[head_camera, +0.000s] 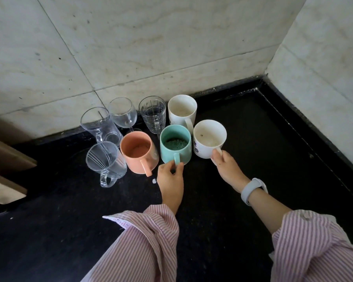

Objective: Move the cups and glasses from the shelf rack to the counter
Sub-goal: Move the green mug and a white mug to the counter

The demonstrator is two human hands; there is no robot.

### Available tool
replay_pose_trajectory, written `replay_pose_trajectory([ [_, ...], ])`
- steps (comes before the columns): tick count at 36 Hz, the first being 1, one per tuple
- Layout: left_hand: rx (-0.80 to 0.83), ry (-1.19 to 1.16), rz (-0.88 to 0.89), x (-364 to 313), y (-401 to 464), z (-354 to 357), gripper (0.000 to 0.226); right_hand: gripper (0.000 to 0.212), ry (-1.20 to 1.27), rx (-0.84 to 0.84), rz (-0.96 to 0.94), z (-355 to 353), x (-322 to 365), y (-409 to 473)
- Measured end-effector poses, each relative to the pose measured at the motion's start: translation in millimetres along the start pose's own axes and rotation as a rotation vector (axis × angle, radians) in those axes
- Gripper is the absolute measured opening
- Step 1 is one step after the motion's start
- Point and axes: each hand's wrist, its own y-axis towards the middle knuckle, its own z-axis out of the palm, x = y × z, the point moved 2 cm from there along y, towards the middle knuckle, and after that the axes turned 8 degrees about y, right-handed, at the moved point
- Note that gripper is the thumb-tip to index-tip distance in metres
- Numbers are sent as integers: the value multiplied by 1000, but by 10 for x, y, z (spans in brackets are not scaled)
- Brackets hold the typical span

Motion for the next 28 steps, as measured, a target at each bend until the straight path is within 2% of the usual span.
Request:
replay_pose_trajectory([
  [2,26,24,-37,-19,-33,-13,12,39,-44,-9,-12,-11,1,-29],
  [5,48,30,-64,-63,-104,-80,38,41,-105,-70,-21,-66,14,-119],
  [8,75,133,37,-162,-151,-242,39,46,-185,-180,-94,-139,195,-270],
  [12,125,286,211,-410,-116,-626,33,33,-322,-271,-342,-140,703,-474],
  [15,70,417,336,-637,-97,-1068,27,28,-442,-191,-499,4,1144,-587],
  [19,-202,698,397,-778,-183,-1857,35,32,-570,-51,-675,452,1694,-863],
  [24,-364,852,289,-489,-579,-3039,37,34,-669,145,-900,1291,2249,-1532],
  [28,-520,899,154,-119,-1244,-4075,40,39,-695,313,-1047,2047,2591,-2313],
])
